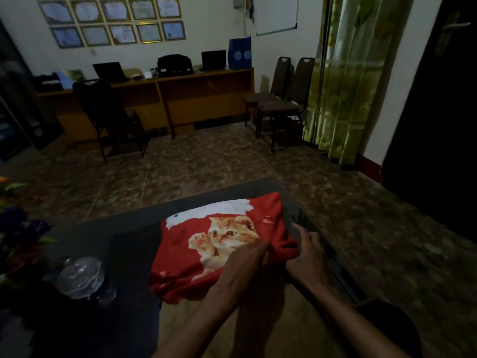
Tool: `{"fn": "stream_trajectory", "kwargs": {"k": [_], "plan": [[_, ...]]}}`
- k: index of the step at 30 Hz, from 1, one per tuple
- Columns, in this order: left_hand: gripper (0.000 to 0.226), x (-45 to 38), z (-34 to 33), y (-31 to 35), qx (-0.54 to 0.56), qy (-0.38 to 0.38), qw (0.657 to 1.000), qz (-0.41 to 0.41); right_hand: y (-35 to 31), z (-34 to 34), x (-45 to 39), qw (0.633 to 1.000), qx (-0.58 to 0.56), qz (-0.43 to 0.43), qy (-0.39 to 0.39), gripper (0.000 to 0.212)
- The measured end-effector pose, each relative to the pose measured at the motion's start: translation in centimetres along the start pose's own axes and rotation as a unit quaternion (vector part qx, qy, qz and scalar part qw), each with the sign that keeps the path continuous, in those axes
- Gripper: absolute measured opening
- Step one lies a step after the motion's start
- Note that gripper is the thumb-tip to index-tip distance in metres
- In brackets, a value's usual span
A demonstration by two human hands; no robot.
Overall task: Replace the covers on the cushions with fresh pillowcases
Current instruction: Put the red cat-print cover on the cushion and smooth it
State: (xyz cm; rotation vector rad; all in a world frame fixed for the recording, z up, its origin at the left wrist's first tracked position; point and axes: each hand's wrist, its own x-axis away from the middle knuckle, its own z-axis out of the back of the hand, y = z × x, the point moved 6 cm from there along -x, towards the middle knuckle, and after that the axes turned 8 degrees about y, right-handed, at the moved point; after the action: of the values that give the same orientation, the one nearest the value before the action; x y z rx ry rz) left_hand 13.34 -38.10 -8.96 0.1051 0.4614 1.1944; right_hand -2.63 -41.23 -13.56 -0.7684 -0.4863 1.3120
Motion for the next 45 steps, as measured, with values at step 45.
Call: {"fn": "stream_trajectory", "kwargs": {"k": [45], "plan": [[0.013, 25.5, 0.7, -16.2, 0.102, 0.147, 0.963, 0.201, -10.4, -13.0, 12.2, 0.89, 0.192, 0.381, -0.163, 0.051]]}}
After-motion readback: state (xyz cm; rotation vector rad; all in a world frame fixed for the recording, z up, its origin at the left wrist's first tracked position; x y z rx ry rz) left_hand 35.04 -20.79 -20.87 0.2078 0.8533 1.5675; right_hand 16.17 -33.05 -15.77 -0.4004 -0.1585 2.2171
